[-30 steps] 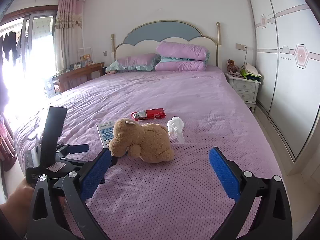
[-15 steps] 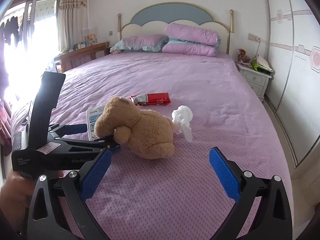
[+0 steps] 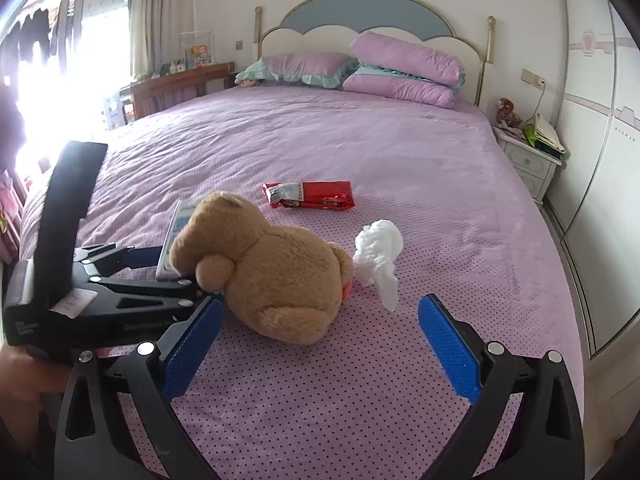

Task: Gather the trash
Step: 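Approach the milk carton with the left tool and the teddy bear with the right, then grasp the milk carton with the left gripper while the right gripper grasps the teddy bear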

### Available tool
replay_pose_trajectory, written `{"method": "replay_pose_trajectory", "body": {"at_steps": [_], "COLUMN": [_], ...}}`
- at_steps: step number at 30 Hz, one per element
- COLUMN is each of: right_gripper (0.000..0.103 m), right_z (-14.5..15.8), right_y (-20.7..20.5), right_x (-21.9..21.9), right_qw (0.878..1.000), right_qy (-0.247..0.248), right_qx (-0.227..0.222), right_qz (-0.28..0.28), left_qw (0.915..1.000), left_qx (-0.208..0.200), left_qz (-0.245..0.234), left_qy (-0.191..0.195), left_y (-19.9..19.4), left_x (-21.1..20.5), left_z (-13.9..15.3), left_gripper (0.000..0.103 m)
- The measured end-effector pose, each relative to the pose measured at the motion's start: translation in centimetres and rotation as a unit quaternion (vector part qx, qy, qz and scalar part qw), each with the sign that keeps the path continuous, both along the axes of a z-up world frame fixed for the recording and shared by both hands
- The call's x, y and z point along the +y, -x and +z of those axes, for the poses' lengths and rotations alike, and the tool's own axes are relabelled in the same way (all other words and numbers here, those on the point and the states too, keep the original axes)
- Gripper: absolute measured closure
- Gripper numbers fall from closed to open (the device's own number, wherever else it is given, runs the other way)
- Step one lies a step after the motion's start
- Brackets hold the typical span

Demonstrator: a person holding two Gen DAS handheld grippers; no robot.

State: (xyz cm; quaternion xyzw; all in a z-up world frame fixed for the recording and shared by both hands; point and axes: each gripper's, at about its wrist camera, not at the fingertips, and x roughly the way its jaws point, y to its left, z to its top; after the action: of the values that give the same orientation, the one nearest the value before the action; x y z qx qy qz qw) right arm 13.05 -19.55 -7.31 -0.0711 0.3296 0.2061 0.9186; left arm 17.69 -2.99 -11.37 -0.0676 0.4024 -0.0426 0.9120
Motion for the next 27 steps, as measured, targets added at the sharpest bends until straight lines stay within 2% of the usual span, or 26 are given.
{"method": "replay_pose_trajectory", "body": {"at_steps": [2,11,15,19,23,25,27], "right_gripper": [0.008,0.008,0.008,0.008,0.009,0.030,0.032], "right_z": [-0.2,-0.8,-0.9,-1.6,-2.6,-3.0,-3.2], "right_y": [0.0,-0.7,-0.9,-1.9,-3.0,-3.2,-3.3], "right_x": [0.6,3.7,5.0,6.6,8.3,8.6,8.5], "right_qw": [1.000,0.997,0.995,0.990,0.985,0.982,0.982], "right_qy": [0.011,0.048,0.064,0.079,0.124,0.132,0.126], "right_qx": [-0.003,-0.007,-0.016,0.002,0.002,0.007,0.013], "right_qz": [0.008,0.061,0.079,0.114,0.124,0.134,0.139], "left_qw": [1.0000,0.9996,0.9994,0.9992,0.9990,0.9990,0.9990], "left_qx": [-0.001,-0.002,-0.004,-0.003,-0.004,-0.003,-0.004], "left_qz": [-0.005,-0.024,-0.032,-0.037,-0.042,-0.044,-0.043], "left_qy": [-0.002,0.015,0.016,0.016,0.010,0.010,0.013], "left_y": [0.4,1.2,1.8,2.0,2.1,2.2,2.3], "left_x": [0.5,2.6,3.3,3.5,3.4,3.5,3.6], "left_z": [0.1,0.3,0.4,0.5,0.6,0.6,0.6], "left_gripper": [0.034,0.040,0.040,0.041,0.041,0.041,0.041]}}
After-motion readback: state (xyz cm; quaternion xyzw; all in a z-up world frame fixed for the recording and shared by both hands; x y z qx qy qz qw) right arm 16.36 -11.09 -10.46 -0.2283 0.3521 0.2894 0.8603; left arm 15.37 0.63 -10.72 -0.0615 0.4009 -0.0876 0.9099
